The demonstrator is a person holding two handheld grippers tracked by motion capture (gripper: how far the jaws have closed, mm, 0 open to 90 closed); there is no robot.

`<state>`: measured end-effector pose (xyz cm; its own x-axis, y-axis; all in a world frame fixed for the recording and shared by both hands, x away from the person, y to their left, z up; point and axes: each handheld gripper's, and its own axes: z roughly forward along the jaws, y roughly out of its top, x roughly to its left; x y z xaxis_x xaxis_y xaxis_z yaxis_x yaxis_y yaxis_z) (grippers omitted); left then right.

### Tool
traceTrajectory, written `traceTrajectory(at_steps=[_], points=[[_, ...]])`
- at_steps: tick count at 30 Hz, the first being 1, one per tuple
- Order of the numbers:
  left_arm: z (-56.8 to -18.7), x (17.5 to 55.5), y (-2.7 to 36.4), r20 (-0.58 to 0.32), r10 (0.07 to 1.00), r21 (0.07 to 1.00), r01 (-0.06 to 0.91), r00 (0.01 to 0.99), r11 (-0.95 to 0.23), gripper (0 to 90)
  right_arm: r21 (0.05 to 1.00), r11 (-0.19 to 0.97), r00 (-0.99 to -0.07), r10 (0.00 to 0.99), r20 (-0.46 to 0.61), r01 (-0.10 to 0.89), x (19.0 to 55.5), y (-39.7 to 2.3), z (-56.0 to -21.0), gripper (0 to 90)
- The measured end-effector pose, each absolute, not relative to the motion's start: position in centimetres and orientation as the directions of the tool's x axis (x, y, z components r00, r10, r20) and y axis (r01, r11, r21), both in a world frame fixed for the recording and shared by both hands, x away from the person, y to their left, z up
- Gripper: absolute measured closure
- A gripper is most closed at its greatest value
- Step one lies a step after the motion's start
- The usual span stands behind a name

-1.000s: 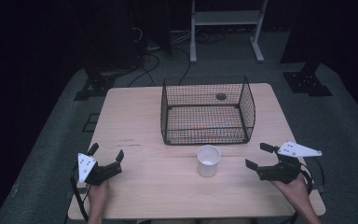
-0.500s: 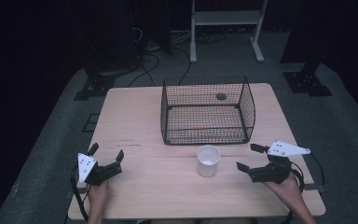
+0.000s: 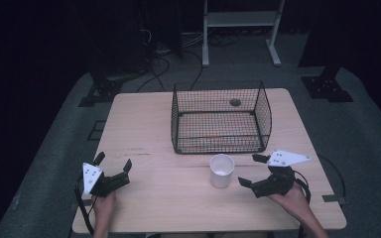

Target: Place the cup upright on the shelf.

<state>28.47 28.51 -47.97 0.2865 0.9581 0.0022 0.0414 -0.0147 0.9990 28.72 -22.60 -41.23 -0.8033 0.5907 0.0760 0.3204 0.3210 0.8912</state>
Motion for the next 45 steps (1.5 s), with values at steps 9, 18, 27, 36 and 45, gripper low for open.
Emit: traceTrajectory(at_steps=[9, 18, 27, 36, 45], points=[[-48.0, 28.5, 28.5, 0.0, 0.958, 0.999, 0.041, 0.287, -0.012, 0.0, 0.876, 0.356, -0.83, 0.552, 0.085, 0.326, 29.5, -20.7, -41.6, 2.5], [-48.0, 28.5, 28.6, -0.003, 0.958, 0.999, 0.041, 0.287, -0.009, 0.0, 0.856, 0.393, -0.847, 0.523, 0.093, 0.336, 30.6, -18.9, -42.2, 2.5], [-48.0, 28.5, 28.6, -0.004, 0.958, 0.999, 0.04, 0.288, -0.008, 0.0, 0.841, 0.414, -0.853, 0.512, 0.101, 0.348, 31.6, -17.7, -43.0, 2.6], [-48.0, 28.5, 28.6, -0.005, 0.957, 0.999, 0.04, 0.289, -0.006, 0.0, 0.829, 0.448, -0.864, 0.498, 0.078, 0.334, 32.1, -16.6, -43.2, 13.4], [-48.0, 28.5, 28.6, -0.007, 0.957, 0.999, 0.039, 0.289, -0.005, 0.0, 0.828, 0.455, -0.857, 0.512, 0.058, 0.328, 32.4, -16.9, -42.4, 18.6]])
